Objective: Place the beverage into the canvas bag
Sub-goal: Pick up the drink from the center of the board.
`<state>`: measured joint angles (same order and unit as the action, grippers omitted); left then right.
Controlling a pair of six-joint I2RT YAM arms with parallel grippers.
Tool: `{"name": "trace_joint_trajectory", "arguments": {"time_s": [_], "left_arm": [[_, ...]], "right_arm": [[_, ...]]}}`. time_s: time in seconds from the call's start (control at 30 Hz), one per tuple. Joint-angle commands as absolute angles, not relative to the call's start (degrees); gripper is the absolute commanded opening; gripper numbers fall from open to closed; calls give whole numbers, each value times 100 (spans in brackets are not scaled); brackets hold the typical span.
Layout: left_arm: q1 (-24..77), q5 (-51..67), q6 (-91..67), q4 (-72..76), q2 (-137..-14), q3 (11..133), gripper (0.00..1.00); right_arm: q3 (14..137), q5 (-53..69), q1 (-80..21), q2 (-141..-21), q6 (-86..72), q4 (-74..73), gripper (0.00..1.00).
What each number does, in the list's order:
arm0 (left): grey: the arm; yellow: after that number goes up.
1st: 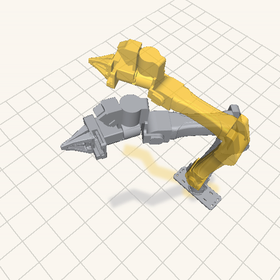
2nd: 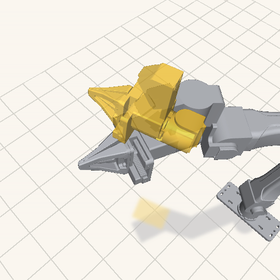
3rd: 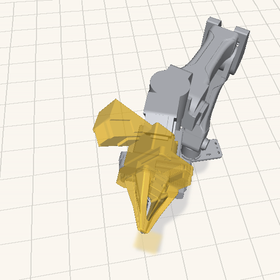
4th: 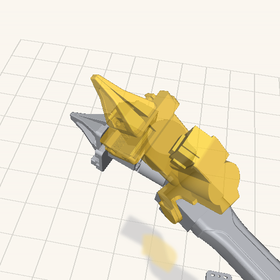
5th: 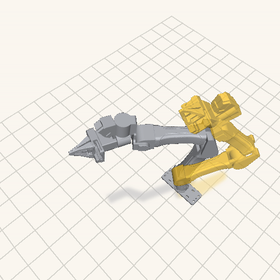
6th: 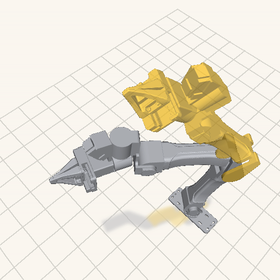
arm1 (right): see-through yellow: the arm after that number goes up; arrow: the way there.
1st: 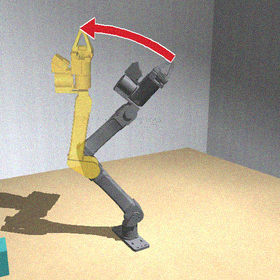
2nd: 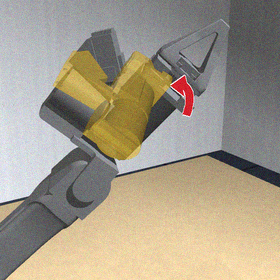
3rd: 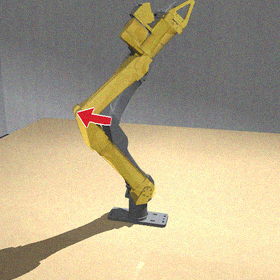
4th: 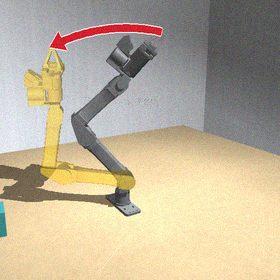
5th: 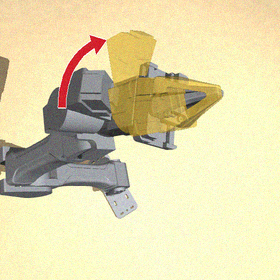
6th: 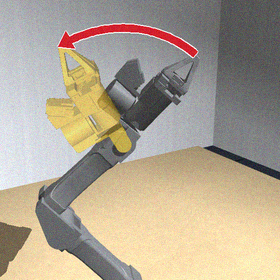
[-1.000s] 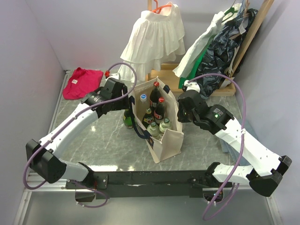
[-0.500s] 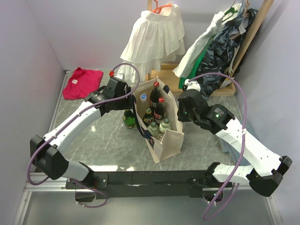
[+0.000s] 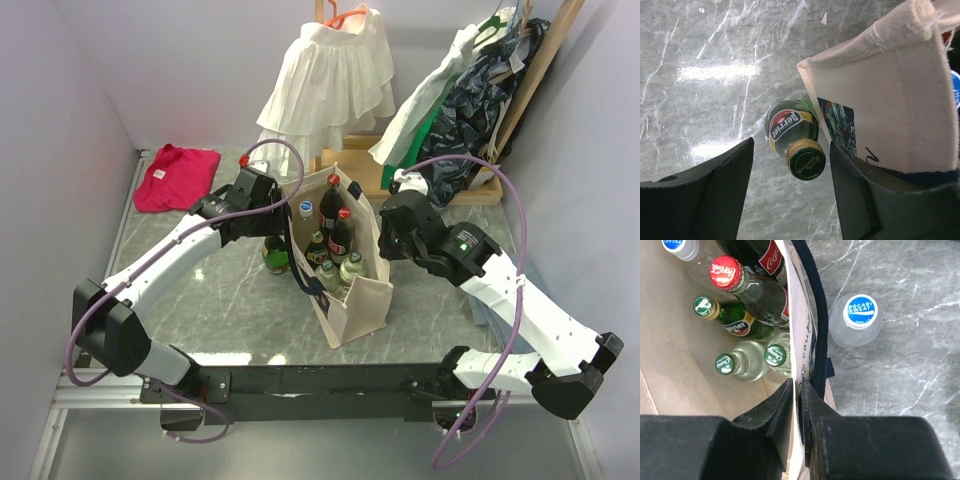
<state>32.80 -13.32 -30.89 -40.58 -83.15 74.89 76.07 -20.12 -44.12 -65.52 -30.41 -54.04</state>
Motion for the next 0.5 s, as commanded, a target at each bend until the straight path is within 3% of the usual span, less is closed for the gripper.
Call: {"name": "trace_joint_trajectory", "arguments": {"time_s": [0.0, 0.47], "left_arm": [[3270, -1345, -3015, -3823, -8358, 7409, 67], [3270, -1397, -2962, -3709, -8455, 7313, 64]], "right_arm": [[7778, -2136, -4421, -6548, -3050, -5309, 19], [7787, -2127, -4430, -6566, -3076, -5317, 20]]}}
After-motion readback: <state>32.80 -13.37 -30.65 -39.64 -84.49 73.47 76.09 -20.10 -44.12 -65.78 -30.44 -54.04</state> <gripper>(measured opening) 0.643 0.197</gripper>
